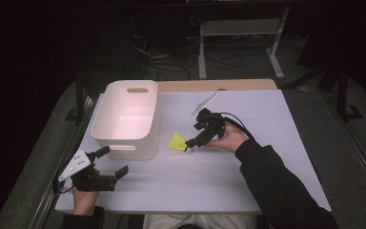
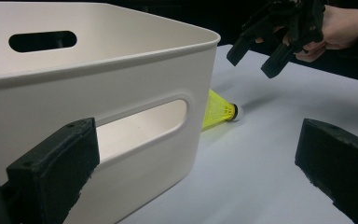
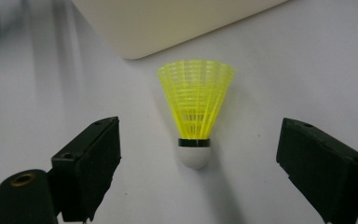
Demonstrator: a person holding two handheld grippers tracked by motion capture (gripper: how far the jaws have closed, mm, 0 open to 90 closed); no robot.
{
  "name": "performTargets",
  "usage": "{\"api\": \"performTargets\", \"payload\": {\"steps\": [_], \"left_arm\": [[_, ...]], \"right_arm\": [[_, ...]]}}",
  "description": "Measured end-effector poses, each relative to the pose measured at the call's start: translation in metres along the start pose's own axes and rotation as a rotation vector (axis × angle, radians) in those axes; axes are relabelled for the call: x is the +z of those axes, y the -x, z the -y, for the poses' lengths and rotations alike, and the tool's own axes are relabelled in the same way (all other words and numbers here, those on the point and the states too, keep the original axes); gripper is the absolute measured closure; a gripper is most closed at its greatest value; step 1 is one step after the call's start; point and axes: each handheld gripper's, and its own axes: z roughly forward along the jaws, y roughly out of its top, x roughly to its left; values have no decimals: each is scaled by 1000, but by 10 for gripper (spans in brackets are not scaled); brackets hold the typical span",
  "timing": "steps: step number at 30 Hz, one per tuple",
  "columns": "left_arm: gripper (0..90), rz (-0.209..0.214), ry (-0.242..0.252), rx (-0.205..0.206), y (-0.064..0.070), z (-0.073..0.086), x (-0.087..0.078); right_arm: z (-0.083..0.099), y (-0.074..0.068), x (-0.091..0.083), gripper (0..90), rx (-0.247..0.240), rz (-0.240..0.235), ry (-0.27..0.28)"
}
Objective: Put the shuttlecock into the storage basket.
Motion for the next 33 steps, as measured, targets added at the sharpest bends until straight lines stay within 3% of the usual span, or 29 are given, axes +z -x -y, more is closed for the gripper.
{"api": "performTargets", "payload": {"steps": [5,8,27,29,33], "left_arm": [[0,0,0,0,0,0,0],[0,1,1,0,0,0,0],[0,1,2,0,0,0,-1],[0,2,2,0,0,0,-1],[0,3,2,1,0,0,-1]], "right_arm": [[0,5,5,16,13,17,-7],[1,7,9,2,14,13,-10],[9,10,37,3,13,-10,-53],[10,9,39,28,-4,6,-64],[11,8,44,54,-5,-6,-77]]}}
